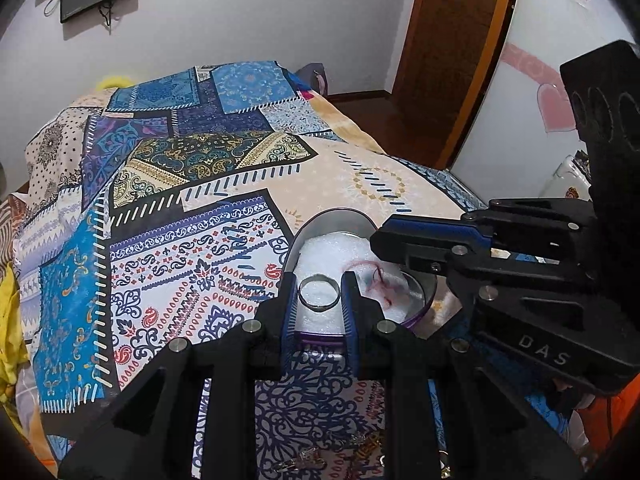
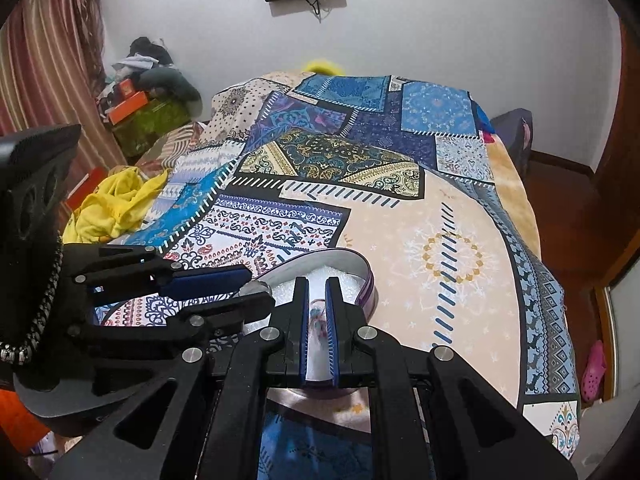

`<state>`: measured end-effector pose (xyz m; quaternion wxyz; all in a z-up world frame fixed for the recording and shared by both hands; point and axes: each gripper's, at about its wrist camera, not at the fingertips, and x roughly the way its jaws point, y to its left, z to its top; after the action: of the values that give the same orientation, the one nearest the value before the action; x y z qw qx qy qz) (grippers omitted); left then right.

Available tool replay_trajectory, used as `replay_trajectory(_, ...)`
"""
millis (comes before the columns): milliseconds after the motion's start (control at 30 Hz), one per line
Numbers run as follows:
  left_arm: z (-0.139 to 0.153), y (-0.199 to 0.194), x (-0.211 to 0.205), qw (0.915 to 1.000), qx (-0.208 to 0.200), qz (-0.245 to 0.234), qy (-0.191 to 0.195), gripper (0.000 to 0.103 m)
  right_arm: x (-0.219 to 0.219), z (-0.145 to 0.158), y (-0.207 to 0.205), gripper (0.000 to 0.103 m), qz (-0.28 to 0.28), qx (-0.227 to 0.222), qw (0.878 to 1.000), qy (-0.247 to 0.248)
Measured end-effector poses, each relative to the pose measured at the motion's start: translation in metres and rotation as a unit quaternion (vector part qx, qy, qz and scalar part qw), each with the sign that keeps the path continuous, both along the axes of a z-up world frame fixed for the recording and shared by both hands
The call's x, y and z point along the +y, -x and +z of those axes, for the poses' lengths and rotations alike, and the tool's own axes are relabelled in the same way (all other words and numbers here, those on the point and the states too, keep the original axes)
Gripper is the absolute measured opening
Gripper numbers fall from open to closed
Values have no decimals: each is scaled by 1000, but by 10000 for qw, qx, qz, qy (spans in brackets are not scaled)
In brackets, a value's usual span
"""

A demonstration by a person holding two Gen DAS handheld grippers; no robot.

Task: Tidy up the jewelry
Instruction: 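Carry both held items over the purple heart tin and open both tools, then grasp the twisted gold-red bracelet with the left tool while the right tool approaches a gold ring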

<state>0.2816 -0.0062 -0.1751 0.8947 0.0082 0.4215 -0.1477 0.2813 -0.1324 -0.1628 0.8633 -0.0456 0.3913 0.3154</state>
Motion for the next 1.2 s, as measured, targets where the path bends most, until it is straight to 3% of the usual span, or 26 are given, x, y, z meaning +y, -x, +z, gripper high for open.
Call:
replay_trajectory(400, 18, 17, 7, 9998, -80, 169, 32, 22, -14, 21, 14, 9, -270, -187, 9995, -39)
replay_trajectory(567, 36, 35, 18, 9991, -237, 345, 81, 34, -17, 32, 30, 30, -400, -405, 9984, -48)
replay_trajectory(900, 56, 77, 32, 9974, -407, 590, 27, 40, -16, 47, 64, 31, -477, -697, 9964, 31)
replay_trajectory(1200, 54, 111, 38, 9967, -357, 723, 1, 46, -11, 42, 90, 33, -454, -644, 9968, 119)
